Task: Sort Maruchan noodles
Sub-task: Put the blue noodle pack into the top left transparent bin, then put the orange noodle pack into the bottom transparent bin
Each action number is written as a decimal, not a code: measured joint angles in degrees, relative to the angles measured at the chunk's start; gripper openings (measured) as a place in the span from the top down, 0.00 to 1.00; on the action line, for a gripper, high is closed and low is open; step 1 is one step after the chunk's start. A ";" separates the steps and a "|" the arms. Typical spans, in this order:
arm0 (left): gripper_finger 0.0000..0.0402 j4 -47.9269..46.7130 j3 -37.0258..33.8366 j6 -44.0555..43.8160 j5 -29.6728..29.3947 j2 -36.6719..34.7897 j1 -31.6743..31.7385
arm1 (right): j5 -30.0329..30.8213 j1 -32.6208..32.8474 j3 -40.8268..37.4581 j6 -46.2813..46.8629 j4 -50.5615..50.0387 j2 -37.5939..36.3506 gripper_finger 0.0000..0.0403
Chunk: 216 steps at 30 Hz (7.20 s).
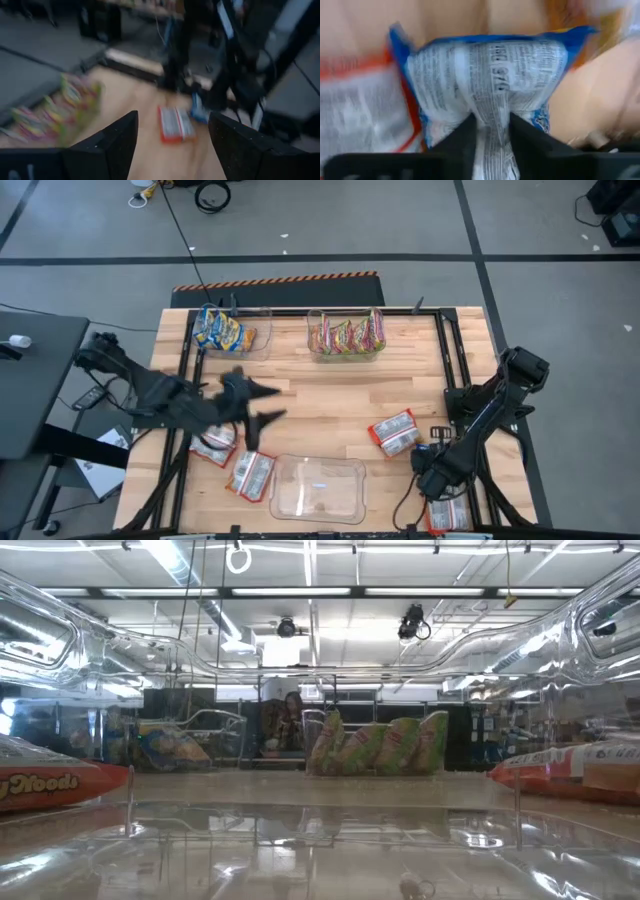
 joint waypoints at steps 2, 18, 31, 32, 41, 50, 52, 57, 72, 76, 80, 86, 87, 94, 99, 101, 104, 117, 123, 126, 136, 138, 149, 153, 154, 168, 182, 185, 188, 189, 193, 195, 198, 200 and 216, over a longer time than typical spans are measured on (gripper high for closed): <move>0.40 3.78 0.00 3.93 -1.15 -2.15 0.08 | 0.66 -0.88 -0.05 0.75 -1.14 -1.84 0.88; 0.40 20.50 -0.04 22.79 12.82 -10.38 8.93 | 22.38 -20.06 17.99 0.27 -1.85 -26.83 0.99; 0.23 24.64 -0.04 16.30 36.55 -6.65 22.50 | -2.12 -43.74 17.57 -33.58 44.36 -27.15 0.99; 0.23 24.74 -0.04 16.44 39.26 -5.95 23.49 | -5.80 -45.40 17.56 -34.66 47.49 -26.41 0.99; 0.22 36.49 -0.04 11.96 59.37 1.34 33.51 | -34.17 -56.92 17.56 -31.56 80.77 -20.67 0.99; 0.22 50.08 -0.02 10.21 71.00 8.93 34.52 | -46.64 -62.68 17.56 -23.51 96.12 -16.67 0.99; 0.22 51.24 0.00 9.15 72.75 9.81 34.46 | -48.02 -63.59 17.50 -23.28 95.85 -15.95 0.99; 0.22 50.81 0.00 8.97 72.86 11.23 34.86 | -49.66 -64.63 17.50 -22.46 96.53 -14.00 0.99; 0.22 48.15 0.02 8.98 73.92 11.32 39.24 | -49.31 -62.42 17.50 -18.76 100.58 -12.76 0.99; 0.22 48.70 0.02 9.02 75.07 11.28 38.20 | -46.78 -62.73 17.56 -18.73 99.35 -10.94 0.99; 0.22 49.66 0.02 8.99 75.05 11.28 37.45 | -44.11 -63.29 17.56 -18.38 99.52 -9.24 0.99; 0.28 49.77 0.02 9.14 72.89 11.19 37.33 | -41.52 -64.17 17.56 -18.35 99.26 -9.88 0.99; 0.30 49.91 0.02 9.24 72.03 11.19 37.40 | -41.11 -64.42 17.56 -18.35 99.09 -10.23 0.99; 0.46 49.99 0.02 9.22 71.73 11.21 39.09 | -39.19 -65.78 17.56 -18.31 98.11 -10.97 0.97; 0.58 49.84 0.02 10.49 71.99 11.21 39.70 | -36.76 -65.85 17.56 -18.69 97.07 -11.10 0.89; 0.63 49.73 0.02 10.59 72.07 11.25 39.75 | -36.58 -65.87 17.56 -18.93 97.11 -11.12 0.84; 0.68 49.13 0.02 10.62 72.21 11.25 39.94 | -36.53 -66.31 17.56 -19.08 97.64 -11.34 0.75; 0.80 37.23 1.70 11.83 71.87 8.47 44.39 | -42.13 -76.30 17.84 -22.08 87.77 -21.07 0.42; 0.87 2.12 11.04 14.29 62.96 5.61 52.59 | -40.50 -79.77 17.85 -28.75 66.58 -28.61 0.41; 0.89 -15.82 15.84 15.43 54.95 6.39 58.07 | -37.29 -80.01 17.85 -35.31 54.20 -31.85 0.41; 0.90 -35.70 5.18 5.65 49.90 8.54 80.56 | -25.96 -78.41 17.85 -42.65 34.04 -36.72 0.41; 0.90 -33.22 1.88 4.48 47.82 9.57 82.77 | -25.13 -77.99 17.85 -42.68 33.75 -36.76 0.41; 0.90 -30.45 -2.72 3.17 45.80 23.33 81.26 | -23.95 -77.30 17.84 -41.95 32.22 -34.01 0.41; 0.88 -29.36 -2.72 3.21 41.84 26.99 79.50 | -23.98 -76.71 17.83 -42.43 31.54 -32.60 0.41; 0.87 -29.34 -2.72 3.23 40.30 27.61 79.12 | -24.11 -76.48 17.83 -42.77 31.15 -32.30 0.41; 0.52 -39.28 -0.38 9.72 35.31 26.00 78.39 | -4.71 -56.71 14.00 -53.10 3.08 -23.69 0.44; 0.46 -41.70 -0.24 5.29 34.50 4.87 58.97 | 8.58 -22.51 6.46 -38.54 2.47 -4.64 0.48; 0.46 -41.76 -0.25 1.79 32.07 3.20 52.51 | 11.25 -20.46 6.48 -38.98 5.02 0.02 0.48; 0.46 -41.76 -0.26 -1.43 30.41 2.25 46.87 | 11.14 -20.68 6.48 -39.33 5.93 4.70 0.48; 0.46 -41.80 -0.26 -2.24 30.22 2.01 45.19 | 11.18 -20.94 6.51 -38.96 5.80 5.91 0.48; 0.46 -42.13 -0.27 -4.31 29.60 1.22 39.62 | 9.57 -22.65 6.99 -36.55 5.46 8.97 0.53; 0.46 -42.45 -0.31 -4.65 29.07 0.41 37.46 | 9.20 -22.96 6.86 -35.98 6.34 9.12 0.59; 0.46 -41.89 -0.33 -4.86 28.53 -0.70 34.55 | 9.99 -23.55 6.73 -35.35 8.03 8.44 0.75; 0.46 -39.92 -0.33 -4.57 27.54 -1.56 32.47 | 10.59 -24.06 6.68 -35.24 8.60 7.42 0.88; 0.40 -21.92 -0.31 -0.81 29.18 -6.41 27.32 | 11.76 -31.89 21.71 -32.90 10.86 -15.39 0.99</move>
